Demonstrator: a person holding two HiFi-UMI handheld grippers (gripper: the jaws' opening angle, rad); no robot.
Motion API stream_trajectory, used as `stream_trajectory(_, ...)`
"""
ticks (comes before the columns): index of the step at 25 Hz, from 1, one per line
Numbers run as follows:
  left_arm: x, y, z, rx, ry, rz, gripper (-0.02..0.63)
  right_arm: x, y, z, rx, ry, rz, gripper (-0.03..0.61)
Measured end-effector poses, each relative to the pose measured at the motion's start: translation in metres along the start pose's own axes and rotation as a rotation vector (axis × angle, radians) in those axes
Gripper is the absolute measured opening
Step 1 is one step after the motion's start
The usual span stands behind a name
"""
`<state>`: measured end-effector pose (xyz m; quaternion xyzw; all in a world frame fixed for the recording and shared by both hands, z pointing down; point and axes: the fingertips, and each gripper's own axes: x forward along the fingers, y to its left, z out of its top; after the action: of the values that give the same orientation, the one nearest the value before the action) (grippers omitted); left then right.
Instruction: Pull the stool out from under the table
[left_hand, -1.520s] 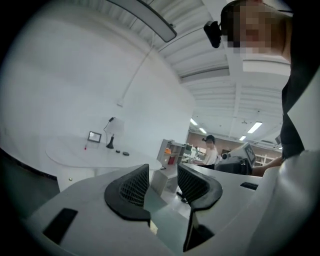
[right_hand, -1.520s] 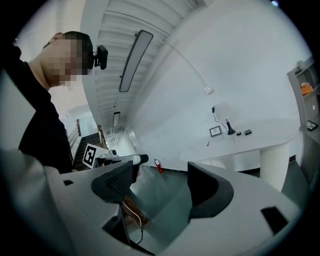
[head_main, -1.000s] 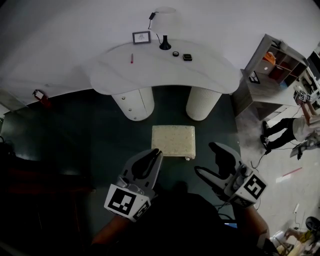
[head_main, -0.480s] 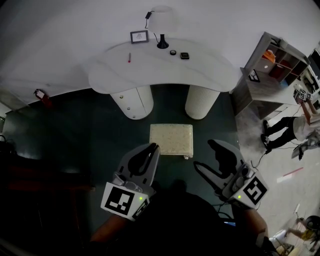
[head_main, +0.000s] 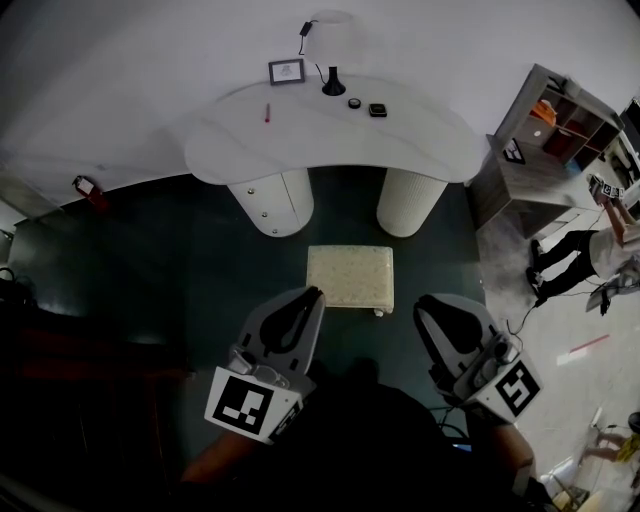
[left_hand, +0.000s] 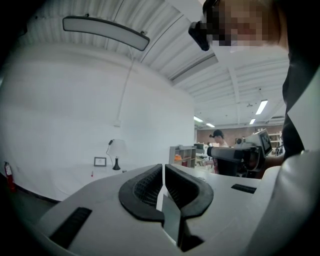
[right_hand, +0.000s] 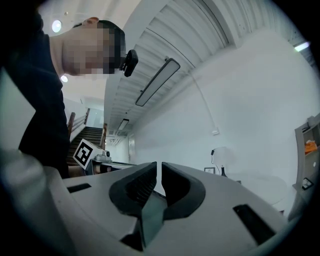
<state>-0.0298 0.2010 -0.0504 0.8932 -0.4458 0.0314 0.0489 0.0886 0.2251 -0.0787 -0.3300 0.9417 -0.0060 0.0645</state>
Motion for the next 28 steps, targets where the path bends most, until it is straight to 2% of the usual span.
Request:
stream_trajectory(9,-0.006,0.009,0.005,0.041,-0.013,0.013,0.015,0.007,0.002,-0.016,-0.017,0.067,-0.053,0.018)
stream_trajectory(17,-0.011,0.024,0.001,0.041,0.001,0.020,0.015,0.006,-0.003,-0.025,-0.016,0.118,-0.097,0.017)
stream_trajectory(23,-0.015,0.035,-0.001,0.061,0.020,0.047,0.015,0.010,-0.003,-0.023,-0.018,0.124,-0.108,0.017)
stream_trajectory(28,-0.013,0.030,-0.002,0.045,0.007,0.047,0.015,0.008,-0.001,-0.024,-0.020,0.111,-0.104,0.017)
